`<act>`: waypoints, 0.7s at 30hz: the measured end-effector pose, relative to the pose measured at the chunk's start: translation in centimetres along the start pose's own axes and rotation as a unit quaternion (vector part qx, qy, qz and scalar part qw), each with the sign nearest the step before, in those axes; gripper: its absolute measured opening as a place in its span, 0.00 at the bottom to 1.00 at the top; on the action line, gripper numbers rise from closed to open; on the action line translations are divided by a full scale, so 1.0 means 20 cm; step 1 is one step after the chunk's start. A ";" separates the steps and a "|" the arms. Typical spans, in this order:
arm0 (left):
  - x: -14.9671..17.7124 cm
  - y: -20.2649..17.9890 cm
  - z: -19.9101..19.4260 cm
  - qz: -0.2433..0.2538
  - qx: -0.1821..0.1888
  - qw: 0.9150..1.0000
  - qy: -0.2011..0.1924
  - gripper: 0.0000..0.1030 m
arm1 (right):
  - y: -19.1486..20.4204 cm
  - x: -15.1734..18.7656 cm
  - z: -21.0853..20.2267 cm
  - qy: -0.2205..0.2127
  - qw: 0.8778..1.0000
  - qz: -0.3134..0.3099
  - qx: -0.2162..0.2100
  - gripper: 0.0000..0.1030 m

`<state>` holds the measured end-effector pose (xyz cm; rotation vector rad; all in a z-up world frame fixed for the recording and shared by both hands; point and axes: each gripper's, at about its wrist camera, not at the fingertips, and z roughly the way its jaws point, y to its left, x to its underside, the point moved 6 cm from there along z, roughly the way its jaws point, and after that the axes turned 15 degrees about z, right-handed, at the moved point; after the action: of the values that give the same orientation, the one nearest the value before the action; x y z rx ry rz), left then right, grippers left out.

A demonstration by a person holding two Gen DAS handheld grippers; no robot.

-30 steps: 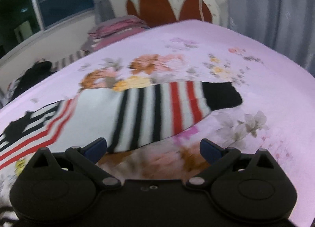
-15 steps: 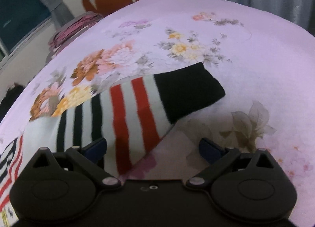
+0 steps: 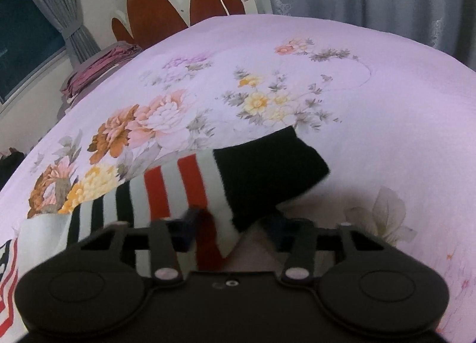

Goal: Fold small clothes
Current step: 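Carry the held sleeve across the sweater body with the right tool and release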

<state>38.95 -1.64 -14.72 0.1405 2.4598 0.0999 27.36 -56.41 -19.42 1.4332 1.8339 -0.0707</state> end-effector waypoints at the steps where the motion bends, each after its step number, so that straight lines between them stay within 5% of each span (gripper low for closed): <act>1: 0.00 -0.01 0.00 0.000 0.002 1.000 0.000 1.00 | 0.00 0.00 0.00 0.005 1.000 -0.001 -0.005 0.17; 3: 0.00 -0.01 0.00 -0.004 0.007 1.000 0.000 1.00 | 0.01 0.00 0.00 0.010 1.000 -0.007 -0.014 0.09; 12: -0.02 0.07 0.00 -0.049 0.008 0.999 -0.006 1.00 | 0.27 0.01 -0.21 -0.028 0.992 -0.055 -0.112 0.07; 21: -0.04 0.17 -0.02 -0.027 0.014 0.999 -0.046 1.00 | 0.98 0.48 -0.51 0.012 0.947 -0.194 -0.257 0.07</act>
<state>39.48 1.71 -13.53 0.0882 2.3726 0.0360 37.77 -36.80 -10.19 0.7075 1.9451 0.2170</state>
